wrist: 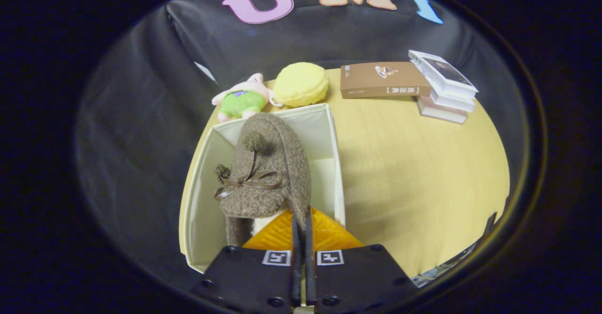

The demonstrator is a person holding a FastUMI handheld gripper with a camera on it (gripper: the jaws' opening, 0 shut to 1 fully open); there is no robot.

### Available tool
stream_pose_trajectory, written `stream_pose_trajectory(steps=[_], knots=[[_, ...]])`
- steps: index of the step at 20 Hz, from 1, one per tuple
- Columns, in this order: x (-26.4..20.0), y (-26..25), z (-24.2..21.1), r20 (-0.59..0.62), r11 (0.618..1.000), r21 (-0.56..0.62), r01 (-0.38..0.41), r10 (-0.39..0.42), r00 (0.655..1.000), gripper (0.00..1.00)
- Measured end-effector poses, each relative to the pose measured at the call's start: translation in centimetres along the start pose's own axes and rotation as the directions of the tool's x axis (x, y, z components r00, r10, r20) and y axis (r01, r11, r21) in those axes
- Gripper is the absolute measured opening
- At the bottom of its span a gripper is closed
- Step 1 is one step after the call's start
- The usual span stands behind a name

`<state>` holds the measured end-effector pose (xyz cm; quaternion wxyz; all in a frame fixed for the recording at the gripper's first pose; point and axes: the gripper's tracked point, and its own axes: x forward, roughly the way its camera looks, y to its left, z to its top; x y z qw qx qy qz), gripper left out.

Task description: Open the storage box then place both shoes into the box .Put the left shoe in first, then the right shoe, with the right side of both shoes facing outward in a uniform manner.

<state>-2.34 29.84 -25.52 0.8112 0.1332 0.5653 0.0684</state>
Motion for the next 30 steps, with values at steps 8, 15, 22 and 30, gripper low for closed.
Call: stream_pose_trajectory(steps=[8, 15, 22, 30], knots=[[-1.2, 2.0, 0.3, 0.024, 0.995, 0.001, -0.102, 0.102, 0.995, 0.49], [-5.6, 4.0, 2.6, 0.152, 0.961, -0.151, -0.233, 0.255, 0.955, 1.0], [-11.7, -0.8, 6.4, 0.347, 0.935, -0.287, -0.21, 0.306, 0.887, 1.0], [-18.7, -10.4, 9.6, 0.564, 0.952, -0.285, -0.108, 0.258, 0.785, 1.0]])
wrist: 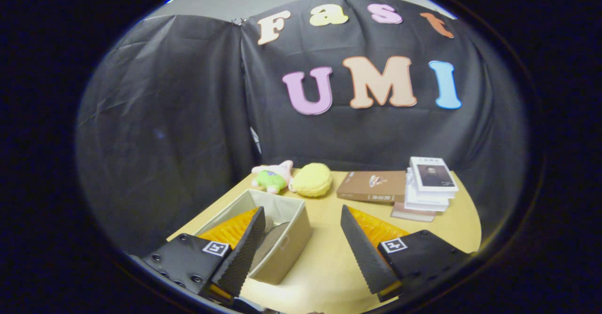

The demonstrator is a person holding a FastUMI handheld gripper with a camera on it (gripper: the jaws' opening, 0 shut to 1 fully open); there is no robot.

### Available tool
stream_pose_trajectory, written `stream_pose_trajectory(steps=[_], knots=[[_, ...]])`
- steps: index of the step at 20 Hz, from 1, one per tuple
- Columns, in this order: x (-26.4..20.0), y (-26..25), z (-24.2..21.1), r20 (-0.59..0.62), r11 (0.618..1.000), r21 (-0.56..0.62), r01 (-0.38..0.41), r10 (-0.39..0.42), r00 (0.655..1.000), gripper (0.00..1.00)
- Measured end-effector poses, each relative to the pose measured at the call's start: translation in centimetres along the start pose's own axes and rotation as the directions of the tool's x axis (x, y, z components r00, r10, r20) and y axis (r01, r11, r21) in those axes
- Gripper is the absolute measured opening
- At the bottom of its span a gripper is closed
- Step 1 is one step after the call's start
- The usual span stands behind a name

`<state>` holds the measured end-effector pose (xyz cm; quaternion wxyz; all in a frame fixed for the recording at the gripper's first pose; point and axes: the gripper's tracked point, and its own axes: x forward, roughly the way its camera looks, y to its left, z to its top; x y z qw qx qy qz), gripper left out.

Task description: Open the storage box then place both shoes into the box .Put the left shoe in first, then the right shoe, with the right side of both shoes facing outward in a uniform manner.

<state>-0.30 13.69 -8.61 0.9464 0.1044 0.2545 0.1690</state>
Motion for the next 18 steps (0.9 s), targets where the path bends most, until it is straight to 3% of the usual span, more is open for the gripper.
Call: stream_pose_trajectory(steps=[9, 18], knots=[[-5.5, -10.7, 1.5, 0.142, 0.981, -0.028, 0.19, -0.184, 0.973, 1.0], [-8.1, -16.5, 1.3, 0.192, 0.945, -0.013, 0.326, -0.318, 0.929, 1.0]])
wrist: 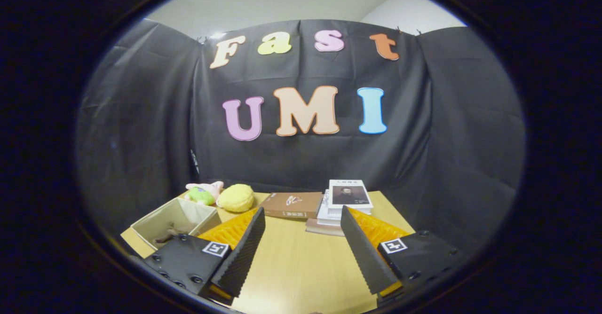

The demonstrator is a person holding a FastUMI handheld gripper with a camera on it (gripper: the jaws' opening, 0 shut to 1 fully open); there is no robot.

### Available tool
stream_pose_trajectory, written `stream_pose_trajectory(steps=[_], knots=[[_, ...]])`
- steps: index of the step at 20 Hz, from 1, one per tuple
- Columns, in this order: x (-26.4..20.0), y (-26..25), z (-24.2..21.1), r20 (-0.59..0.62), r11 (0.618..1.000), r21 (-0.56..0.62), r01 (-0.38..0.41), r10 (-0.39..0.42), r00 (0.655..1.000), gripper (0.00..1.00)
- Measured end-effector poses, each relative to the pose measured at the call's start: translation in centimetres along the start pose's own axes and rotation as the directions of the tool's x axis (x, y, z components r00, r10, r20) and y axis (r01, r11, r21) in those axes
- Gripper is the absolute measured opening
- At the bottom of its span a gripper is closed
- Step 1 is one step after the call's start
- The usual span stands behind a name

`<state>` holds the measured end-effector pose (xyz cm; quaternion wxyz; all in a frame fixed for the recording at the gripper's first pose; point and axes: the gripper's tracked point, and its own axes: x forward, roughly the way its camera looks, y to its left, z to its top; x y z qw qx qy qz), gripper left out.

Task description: Open the storage box then place both shoes into the box .Put the left shoe in first, then the right shoe, with the right side of both shoes facing outward in a uniform manner.

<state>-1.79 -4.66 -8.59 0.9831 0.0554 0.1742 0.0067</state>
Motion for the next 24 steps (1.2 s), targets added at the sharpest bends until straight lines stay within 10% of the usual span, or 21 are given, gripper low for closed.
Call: stream_pose_trajectory(steps=[24], knots=[[-0.6, -0.7, 3.7, 0.08, 1.0, 0.005, 0.008, -0.009, 0.997, 1.0]])
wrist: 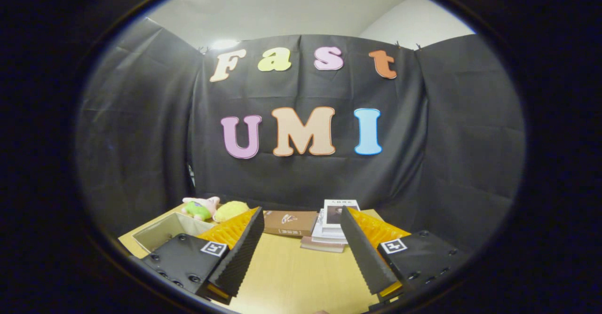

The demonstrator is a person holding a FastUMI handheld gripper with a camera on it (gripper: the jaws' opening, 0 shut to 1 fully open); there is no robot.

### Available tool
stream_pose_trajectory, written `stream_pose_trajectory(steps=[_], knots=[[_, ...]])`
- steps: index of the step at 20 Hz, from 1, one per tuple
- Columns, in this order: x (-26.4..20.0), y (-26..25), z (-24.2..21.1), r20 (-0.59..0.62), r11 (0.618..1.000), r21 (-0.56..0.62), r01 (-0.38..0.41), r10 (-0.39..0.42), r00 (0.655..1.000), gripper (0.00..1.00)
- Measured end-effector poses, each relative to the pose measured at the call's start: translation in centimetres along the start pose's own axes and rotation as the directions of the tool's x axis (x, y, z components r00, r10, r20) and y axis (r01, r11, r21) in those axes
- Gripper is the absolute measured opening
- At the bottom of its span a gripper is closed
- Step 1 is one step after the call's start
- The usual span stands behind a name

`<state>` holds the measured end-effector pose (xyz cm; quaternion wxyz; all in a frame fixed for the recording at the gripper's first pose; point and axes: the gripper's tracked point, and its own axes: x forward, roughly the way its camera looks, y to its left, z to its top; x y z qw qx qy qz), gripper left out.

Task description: Open the storage box then place both shoes into the box .Put the left shoe in first, then the right shoe, with the right side of both shoes facing outward in a uniform manner.

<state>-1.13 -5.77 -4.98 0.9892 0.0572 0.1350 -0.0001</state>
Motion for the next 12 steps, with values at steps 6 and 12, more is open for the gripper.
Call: stream_pose_trajectory(steps=[6, 12], knots=[[0.11, -0.4, 0.19, 0.008, 1.0, 0.0, 0.004, -0.004, 1.0, 1.0], [0.23, 0.01, 0.65, 0.022, 1.0, 0.002, -0.004, 0.004, 1.0, 1.0]])
